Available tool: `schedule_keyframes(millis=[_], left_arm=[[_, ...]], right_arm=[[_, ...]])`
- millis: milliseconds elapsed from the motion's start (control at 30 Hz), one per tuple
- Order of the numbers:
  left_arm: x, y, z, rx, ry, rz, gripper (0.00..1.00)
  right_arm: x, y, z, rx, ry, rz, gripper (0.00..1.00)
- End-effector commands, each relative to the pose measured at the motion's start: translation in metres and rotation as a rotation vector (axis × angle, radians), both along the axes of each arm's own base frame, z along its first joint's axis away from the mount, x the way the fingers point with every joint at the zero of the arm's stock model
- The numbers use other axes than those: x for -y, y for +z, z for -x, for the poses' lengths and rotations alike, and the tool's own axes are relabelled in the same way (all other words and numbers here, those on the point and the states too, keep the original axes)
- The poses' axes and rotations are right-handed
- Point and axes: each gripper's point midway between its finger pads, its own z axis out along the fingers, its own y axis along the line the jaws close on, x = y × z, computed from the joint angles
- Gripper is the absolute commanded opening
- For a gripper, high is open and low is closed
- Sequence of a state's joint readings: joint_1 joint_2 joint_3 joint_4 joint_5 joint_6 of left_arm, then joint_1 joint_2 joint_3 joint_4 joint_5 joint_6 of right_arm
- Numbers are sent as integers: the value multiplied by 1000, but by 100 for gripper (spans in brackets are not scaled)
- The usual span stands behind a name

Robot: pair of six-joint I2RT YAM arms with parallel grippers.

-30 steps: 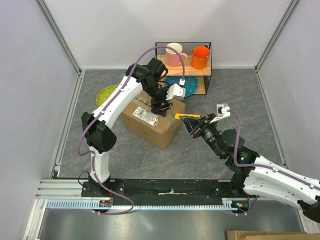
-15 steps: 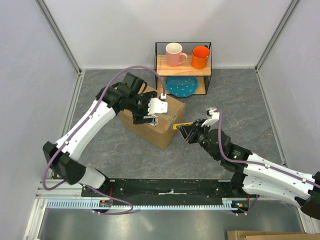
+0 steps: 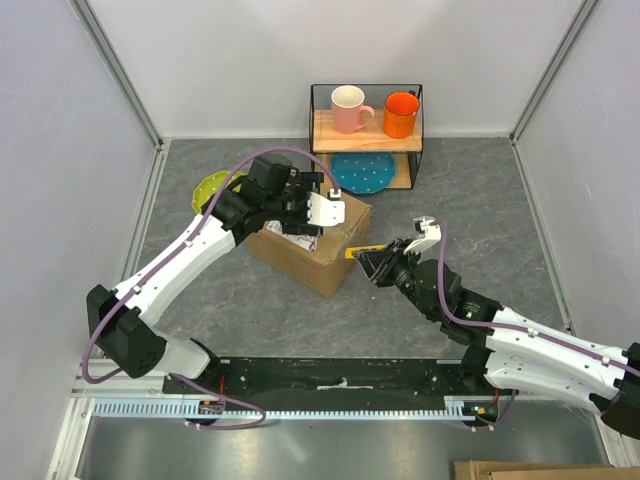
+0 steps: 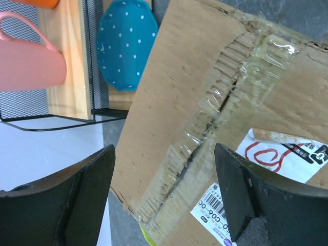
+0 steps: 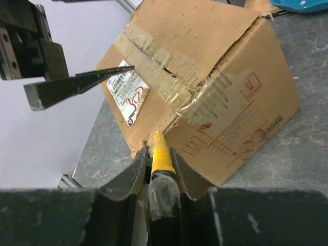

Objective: Unpack the express box
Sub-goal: Cut the express box at the center of the board.

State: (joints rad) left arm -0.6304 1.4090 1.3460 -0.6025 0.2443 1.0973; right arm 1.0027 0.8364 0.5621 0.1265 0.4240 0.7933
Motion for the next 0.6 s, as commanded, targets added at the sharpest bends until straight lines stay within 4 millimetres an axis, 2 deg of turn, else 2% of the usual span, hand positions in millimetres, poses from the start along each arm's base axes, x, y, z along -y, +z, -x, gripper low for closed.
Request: schedule_keyframes(millis=[0, 167, 367, 567], left_arm=[[12, 19, -7, 63, -35, 25, 85], [19, -6, 2, 22, -59, -1, 85], [30, -24, 6, 10, -75, -22, 86], [44, -23, -2, 66, -57, 7, 98]], right_arm=[[4, 9, -2, 16, -27, -53, 0], [5, 9, -3, 20, -31, -50, 0], [15, 14, -6, 38, -76, -59, 0], [19, 20, -10, 52, -98, -58, 0]])
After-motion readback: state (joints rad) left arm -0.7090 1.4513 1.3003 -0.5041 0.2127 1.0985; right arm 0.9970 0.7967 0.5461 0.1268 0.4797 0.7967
